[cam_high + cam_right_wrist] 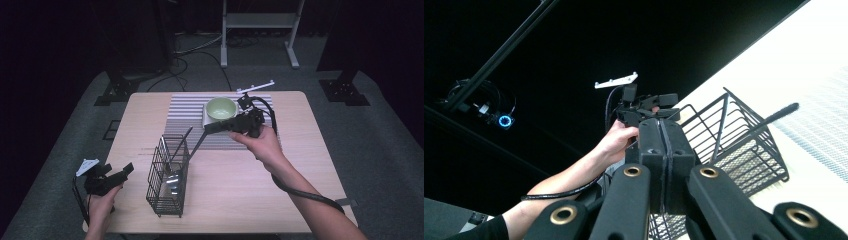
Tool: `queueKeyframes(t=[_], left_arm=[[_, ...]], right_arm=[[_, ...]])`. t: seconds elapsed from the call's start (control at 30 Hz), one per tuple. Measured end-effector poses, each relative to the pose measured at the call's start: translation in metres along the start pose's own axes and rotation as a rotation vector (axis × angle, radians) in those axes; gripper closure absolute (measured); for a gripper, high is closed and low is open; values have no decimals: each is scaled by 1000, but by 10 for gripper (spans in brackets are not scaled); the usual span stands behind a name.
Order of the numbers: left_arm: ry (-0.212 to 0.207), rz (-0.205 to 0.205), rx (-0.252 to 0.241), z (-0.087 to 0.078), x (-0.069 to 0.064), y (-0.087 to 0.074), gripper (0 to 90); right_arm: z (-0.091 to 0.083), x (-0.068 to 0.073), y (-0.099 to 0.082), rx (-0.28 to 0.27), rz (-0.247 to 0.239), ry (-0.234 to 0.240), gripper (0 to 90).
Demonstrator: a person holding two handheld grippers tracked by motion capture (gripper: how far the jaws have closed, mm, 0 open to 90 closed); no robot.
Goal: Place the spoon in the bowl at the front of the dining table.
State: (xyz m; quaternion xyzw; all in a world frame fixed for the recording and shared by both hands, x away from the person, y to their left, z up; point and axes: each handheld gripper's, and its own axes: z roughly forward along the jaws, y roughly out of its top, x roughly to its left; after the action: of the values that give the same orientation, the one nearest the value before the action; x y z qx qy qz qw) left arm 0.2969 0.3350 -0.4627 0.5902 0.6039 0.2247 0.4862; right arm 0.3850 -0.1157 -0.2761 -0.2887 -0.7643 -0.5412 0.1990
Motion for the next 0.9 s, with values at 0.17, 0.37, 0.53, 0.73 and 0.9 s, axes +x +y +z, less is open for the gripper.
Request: queueKeyframes(t=[0.17, 0.37, 0.53, 0.73, 0.9], left_arm=[[0, -2, -1, -1, 0, 0, 9], [2, -2, -1, -1, 0, -1, 10], [3, 1, 3, 0, 0, -1, 9], [2, 2, 5, 0, 0, -1, 9], [3, 0, 4, 0, 0, -1, 10]], right_arm=[[-12, -1, -3, -13, 8, -13, 892], [-23, -5, -7, -17, 15, -31, 892], [-32, -10, -12, -19, 27, -52, 892], [-43, -16, -18, -37, 48, -65, 892], [-49, -20, -22, -38, 54, -81, 892]])
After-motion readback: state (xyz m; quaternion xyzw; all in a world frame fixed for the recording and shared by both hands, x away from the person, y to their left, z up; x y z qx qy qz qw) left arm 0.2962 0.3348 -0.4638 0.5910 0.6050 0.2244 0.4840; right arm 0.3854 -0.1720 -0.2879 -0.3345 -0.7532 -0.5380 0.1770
